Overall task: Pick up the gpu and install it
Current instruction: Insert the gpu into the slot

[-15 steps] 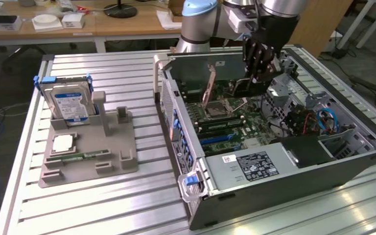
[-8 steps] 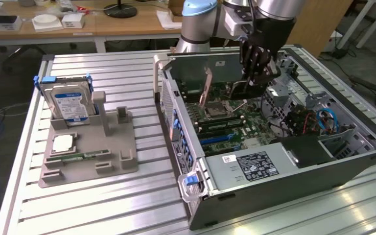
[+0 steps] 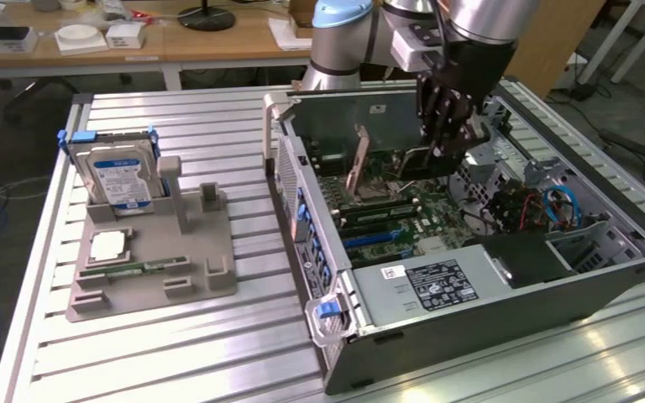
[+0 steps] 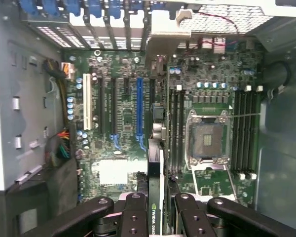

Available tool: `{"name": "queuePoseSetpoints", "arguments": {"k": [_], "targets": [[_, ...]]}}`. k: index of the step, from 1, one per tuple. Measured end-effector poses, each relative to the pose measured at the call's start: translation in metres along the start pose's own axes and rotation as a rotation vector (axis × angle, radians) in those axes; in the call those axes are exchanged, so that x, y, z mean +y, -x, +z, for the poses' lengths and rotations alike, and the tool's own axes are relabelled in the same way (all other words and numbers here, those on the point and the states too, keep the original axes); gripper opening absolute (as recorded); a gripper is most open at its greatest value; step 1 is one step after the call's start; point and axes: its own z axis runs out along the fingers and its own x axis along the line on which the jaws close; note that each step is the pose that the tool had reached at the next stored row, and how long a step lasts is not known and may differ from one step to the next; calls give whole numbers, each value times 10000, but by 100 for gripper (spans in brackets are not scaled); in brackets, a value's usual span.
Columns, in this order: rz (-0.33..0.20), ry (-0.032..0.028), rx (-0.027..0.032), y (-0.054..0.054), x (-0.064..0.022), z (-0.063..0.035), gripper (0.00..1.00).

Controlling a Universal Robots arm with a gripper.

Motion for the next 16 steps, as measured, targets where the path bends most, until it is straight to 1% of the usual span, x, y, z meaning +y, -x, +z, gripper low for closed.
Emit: {"name": "queuePoseSetpoints", "arguments": {"k": [4,9,16], "targets": [[0,1,0,-109,0,13,25],[0,-1,0,-122,41,100,25],[-1,-1,-1,-130,74,227,25]]}}
